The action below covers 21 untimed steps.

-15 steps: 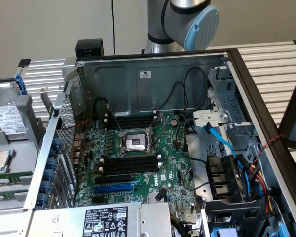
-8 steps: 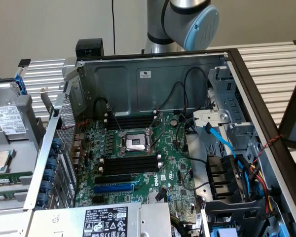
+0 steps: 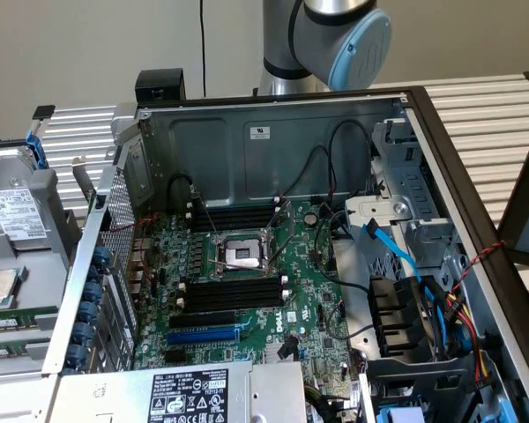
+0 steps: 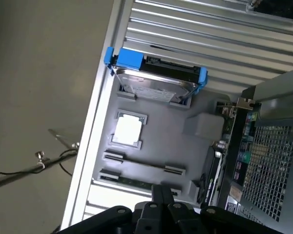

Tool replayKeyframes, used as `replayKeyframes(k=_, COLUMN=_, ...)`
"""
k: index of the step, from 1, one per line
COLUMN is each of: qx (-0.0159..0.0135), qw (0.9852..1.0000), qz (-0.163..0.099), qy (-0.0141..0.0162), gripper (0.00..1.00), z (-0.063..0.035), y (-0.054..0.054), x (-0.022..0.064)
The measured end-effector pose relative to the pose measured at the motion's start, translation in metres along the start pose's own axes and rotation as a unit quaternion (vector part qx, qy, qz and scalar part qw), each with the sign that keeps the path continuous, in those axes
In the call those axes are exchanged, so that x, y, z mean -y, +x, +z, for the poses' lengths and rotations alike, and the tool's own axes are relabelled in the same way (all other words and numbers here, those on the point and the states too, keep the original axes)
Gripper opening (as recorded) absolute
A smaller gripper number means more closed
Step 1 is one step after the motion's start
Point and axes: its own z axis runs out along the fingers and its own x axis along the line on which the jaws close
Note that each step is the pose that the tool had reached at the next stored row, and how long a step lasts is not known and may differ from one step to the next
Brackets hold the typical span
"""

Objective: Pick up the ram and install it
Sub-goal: 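Pick up the ram and move it above insertion slot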

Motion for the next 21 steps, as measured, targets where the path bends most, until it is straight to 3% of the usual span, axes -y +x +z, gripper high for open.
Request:
replayKeyframes(k=5, qx=-0.0026, qw=0.9989, qz=-0.046, qy=-0.0001, gripper=0.11, z=0.0007, y=0.000, x=0.0000)
replayKeyframes(k=10, qx=-0.0052, qw=0.9958, qz=-0.091, qy=-0.0005, gripper=0.11, z=0.0023, y=0.000, x=0.0001)
replayKeyframes(k=15, qx=-0.0076, qw=0.9907, qz=-0.136, qy=-0.0005, gripper=0.11, z=0.0077, y=0.000, x=0.0005)
replayKeyframes(k=21, qx=-0.0108, qw=0.9816, qz=-0.191, qy=-0.0004, gripper=0.11, z=0.0148, y=0.000, x=0.0009)
